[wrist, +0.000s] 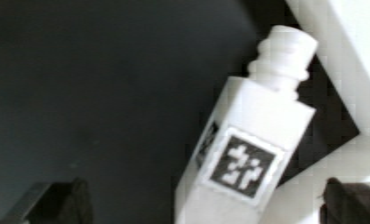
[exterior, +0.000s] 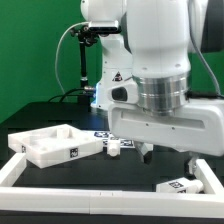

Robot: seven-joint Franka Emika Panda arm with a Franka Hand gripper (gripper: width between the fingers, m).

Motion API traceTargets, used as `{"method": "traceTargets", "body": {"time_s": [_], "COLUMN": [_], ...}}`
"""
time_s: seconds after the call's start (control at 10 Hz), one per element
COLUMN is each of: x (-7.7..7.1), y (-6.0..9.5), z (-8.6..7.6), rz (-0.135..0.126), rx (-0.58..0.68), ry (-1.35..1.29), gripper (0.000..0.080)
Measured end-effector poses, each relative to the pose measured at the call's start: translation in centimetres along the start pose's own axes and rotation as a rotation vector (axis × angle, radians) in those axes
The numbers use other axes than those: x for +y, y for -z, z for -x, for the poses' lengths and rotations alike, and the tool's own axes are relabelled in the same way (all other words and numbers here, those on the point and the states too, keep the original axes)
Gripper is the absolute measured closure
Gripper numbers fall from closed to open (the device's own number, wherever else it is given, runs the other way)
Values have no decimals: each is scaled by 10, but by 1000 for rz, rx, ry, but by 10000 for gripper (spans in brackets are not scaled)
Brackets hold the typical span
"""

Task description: Assemble one leg

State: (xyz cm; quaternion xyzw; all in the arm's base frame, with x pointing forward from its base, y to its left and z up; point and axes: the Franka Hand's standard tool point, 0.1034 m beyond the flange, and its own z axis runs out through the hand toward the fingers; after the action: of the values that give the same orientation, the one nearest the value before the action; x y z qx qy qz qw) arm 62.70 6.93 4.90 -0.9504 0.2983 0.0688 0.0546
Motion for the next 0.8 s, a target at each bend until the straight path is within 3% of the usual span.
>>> {"method": "traceTargets", "body": {"time_s": [0.6,0.8], "x": [-8,-6], "y": [-31,-33], "z": [7,3], "rz": [15,7], "rx": [1,21], "ry": [7,5], "gripper": [151,151]}}
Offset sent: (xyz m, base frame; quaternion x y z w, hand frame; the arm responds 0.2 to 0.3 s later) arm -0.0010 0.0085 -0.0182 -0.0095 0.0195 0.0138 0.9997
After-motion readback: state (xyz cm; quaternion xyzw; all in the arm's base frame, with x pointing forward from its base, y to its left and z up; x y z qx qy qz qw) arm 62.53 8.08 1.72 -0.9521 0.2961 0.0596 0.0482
